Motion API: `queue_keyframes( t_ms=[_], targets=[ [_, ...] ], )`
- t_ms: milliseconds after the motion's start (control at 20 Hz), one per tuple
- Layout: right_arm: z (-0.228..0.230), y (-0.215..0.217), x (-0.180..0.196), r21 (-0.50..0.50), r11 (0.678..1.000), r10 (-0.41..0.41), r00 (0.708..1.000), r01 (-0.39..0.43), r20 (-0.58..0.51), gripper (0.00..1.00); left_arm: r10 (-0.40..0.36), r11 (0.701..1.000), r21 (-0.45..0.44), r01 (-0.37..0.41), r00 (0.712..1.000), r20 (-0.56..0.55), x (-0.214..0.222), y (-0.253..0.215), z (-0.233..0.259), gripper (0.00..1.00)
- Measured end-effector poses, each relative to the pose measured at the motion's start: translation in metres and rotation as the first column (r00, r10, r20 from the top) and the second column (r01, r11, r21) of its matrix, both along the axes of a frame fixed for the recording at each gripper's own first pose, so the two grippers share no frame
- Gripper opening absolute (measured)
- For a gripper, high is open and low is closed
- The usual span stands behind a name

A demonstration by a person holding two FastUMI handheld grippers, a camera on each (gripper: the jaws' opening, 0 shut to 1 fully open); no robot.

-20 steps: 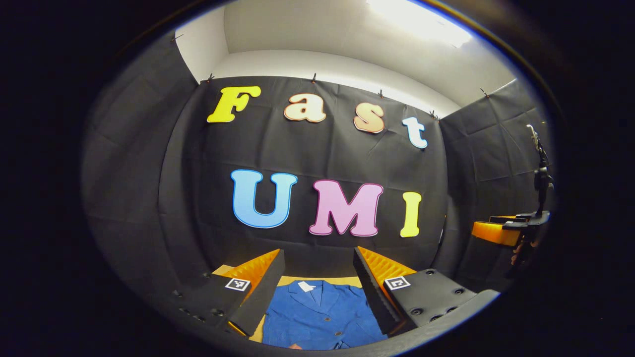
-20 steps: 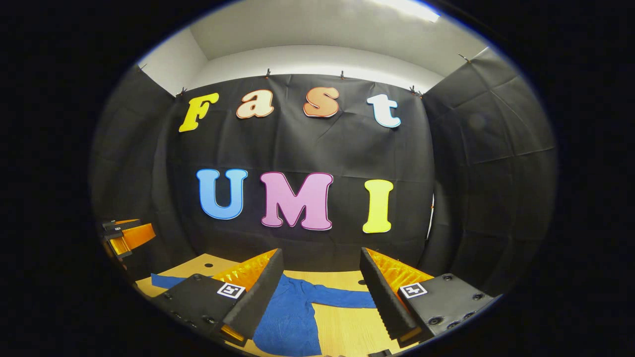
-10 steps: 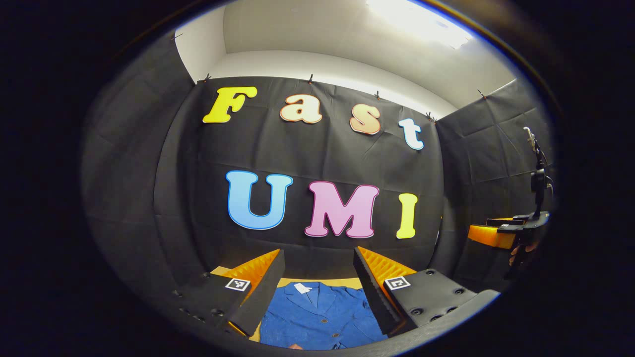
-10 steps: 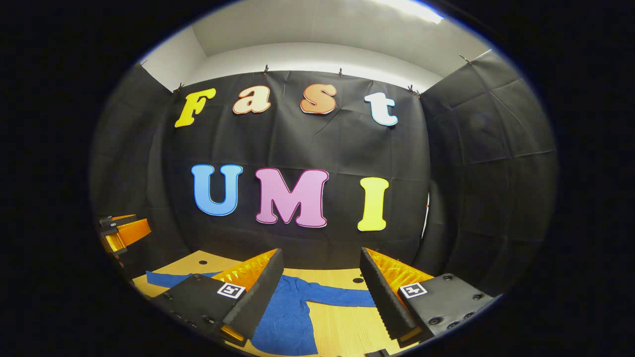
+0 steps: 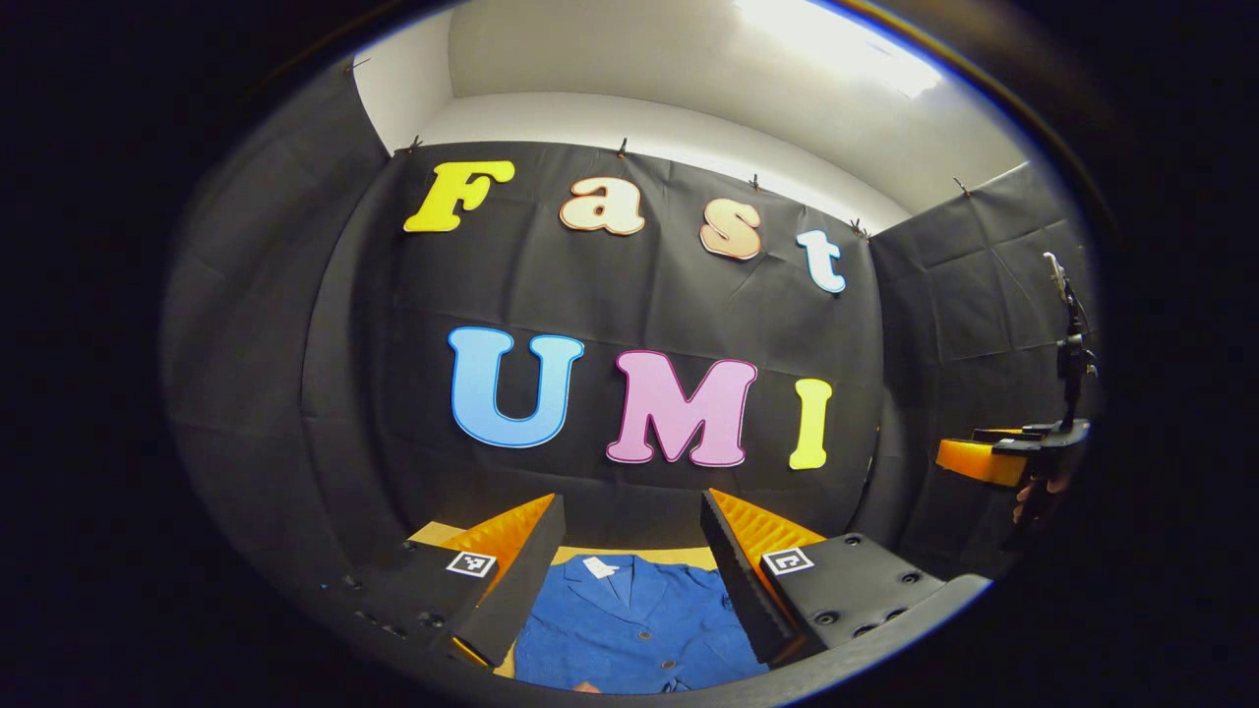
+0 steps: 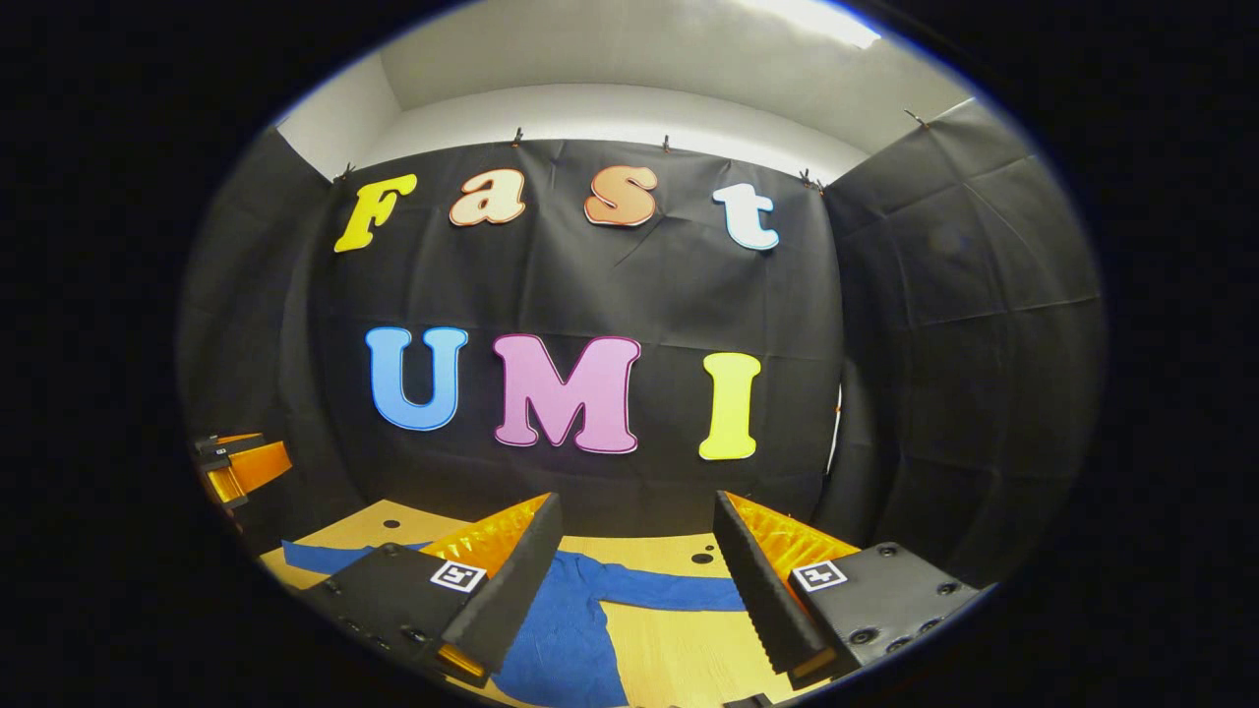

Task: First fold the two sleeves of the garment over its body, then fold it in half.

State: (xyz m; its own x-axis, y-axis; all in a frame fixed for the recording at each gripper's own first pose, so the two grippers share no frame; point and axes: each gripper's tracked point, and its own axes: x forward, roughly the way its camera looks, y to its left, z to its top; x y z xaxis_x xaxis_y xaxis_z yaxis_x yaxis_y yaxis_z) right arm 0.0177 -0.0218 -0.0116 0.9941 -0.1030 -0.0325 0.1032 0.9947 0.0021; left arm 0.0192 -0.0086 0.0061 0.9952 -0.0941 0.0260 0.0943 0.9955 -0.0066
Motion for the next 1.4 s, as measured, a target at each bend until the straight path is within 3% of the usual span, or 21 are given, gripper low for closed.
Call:
queue_keyframes(
  t_ms=[350,550,650,700,750,850,1000,1200,1300,1400],
  targets=[
    [-0.012,-0.008,0.021,-0.030,0.999,-0.018,1.000,0.017,-0.005,0.91,0.004,1.000,-0.005,-0.004,1.000,-0.020,0.010,0.009,-0.013,0.81],
    [-0.030,-0.020,0.052,-0.016,1.000,-0.007,1.000,0.007,-0.008,0.91,0.007,1.000,-0.020,-0.008,0.999,-0.041,0.022,0.004,-0.017,0.81],
    [-0.054,-0.034,0.075,0.020,1.000,0.003,0.999,-0.002,-0.044,0.91,0.020,1.000,-0.010,-0.020,0.999,-0.037,0.029,0.000,-0.014,0.81],
    [-0.071,-0.049,0.088,0.022,1.000,-0.010,0.997,0.012,-0.072,0.91,0.028,1.000,-0.007,-0.028,0.999,-0.037,0.031,-0.004,-0.015,0.80],
    [-0.087,-0.067,0.101,0.015,0.999,-0.031,0.995,0.032,-0.100,0.97,0.037,0.999,-0.004,-0.037,0.999,-0.040,0.035,-0.008,-0.015,0.80],
    [-0.126,-0.103,0.127,-0.001,0.997,-0.076,0.985,0.077,-0.157,0.97,0.064,0.998,0.003,-0.064,0.997,-0.044,0.041,-0.017,-0.019,0.80],
    [-0.194,-0.154,0.160,-0.021,0.991,-0.133,0.953,0.132,-0.271,0.98,0.124,0.992,0.020,-0.123,0.989,-0.082,0.060,-0.029,-0.032,0.81],
    [-0.292,-0.213,0.193,-0.010,0.986,-0.156,0.882,0.169,-0.444,0.98,0.172,0.985,0.039,-0.169,0.980,-0.100,0.087,-0.057,-0.031,0.81],
    [-0.342,-0.239,0.207,0.032,0.980,-0.149,0.835,0.196,-0.529,0.98,0.186,0.983,0.030,-0.184,0.975,-0.118,0.099,-0.074,-0.034,0.81],
    [-0.389,-0.259,0.211,0.090,0.961,-0.151,0.765,0.263,-0.626,0.98,0.204,0.979,0.032,-0.201,0.968,-0.144,0.108,-0.089,-0.039,0.81]
  ],
)
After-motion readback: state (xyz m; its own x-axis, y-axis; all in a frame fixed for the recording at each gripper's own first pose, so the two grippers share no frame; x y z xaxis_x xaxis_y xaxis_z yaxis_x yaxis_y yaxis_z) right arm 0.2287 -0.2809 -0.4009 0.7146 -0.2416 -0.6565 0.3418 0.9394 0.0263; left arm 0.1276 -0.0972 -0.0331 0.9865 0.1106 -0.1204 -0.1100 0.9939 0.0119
